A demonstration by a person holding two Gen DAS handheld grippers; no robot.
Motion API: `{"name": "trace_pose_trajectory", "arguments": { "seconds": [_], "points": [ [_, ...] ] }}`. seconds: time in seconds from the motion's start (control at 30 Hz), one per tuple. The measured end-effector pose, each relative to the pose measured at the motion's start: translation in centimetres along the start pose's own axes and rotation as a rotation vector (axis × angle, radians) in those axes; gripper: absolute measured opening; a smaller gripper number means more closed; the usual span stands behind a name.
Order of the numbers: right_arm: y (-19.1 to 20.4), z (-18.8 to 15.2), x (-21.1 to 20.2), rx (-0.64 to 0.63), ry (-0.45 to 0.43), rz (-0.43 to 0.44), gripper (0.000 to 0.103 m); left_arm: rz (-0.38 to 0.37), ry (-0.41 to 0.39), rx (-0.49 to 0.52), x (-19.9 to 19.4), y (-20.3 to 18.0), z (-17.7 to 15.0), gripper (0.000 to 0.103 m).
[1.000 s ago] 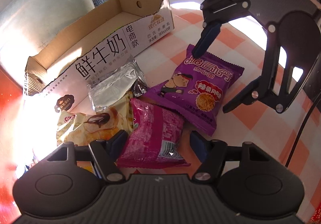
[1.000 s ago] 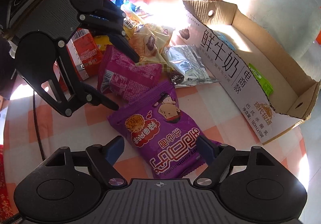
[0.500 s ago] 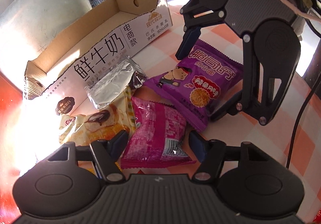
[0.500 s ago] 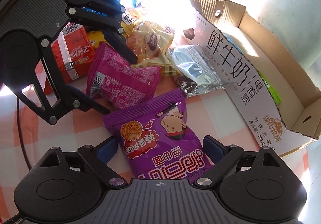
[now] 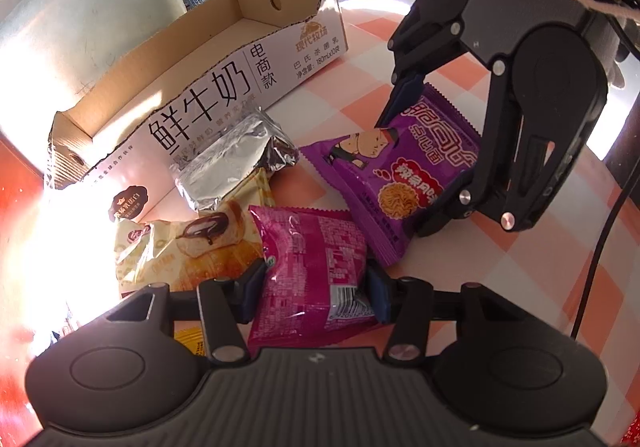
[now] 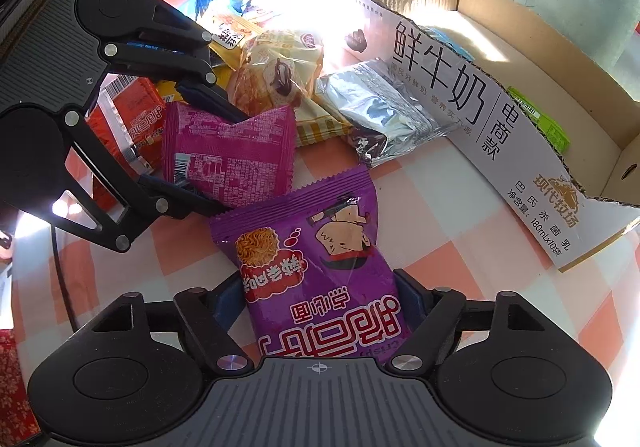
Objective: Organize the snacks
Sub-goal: 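Close left gripper on pink packet while right gripper closes on purple packet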
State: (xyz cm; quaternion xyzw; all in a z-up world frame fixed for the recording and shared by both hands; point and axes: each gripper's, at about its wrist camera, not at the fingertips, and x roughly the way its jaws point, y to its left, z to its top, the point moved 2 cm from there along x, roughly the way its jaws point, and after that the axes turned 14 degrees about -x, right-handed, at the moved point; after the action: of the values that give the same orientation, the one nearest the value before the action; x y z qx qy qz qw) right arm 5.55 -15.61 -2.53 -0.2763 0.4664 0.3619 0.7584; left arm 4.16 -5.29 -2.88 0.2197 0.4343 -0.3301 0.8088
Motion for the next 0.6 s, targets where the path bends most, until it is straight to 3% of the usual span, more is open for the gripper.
{"name": "trace_pose_trajectory", "arguments": {
  "seconds": [0.13,0.37,0.6],
  "points": [
    [0.4,0.2,-0.1,-0.008,0.002,-0.013,0.071,0.011,0.0,0.001,0.0,-0.2,0.0,0.052],
    [1.4,0.5,-0.7,-0.05,0.0,-0.038,0.069,0.029,0.011,-0.066,-0.2,0.3,0.5,0.041],
    [1.4,0.9,-1.6,-0.053,-0.033,-0.057,0.065,0.023,-0.028,-0.084,-1.6,-0.1,0.7,0.041]
  ]
}}
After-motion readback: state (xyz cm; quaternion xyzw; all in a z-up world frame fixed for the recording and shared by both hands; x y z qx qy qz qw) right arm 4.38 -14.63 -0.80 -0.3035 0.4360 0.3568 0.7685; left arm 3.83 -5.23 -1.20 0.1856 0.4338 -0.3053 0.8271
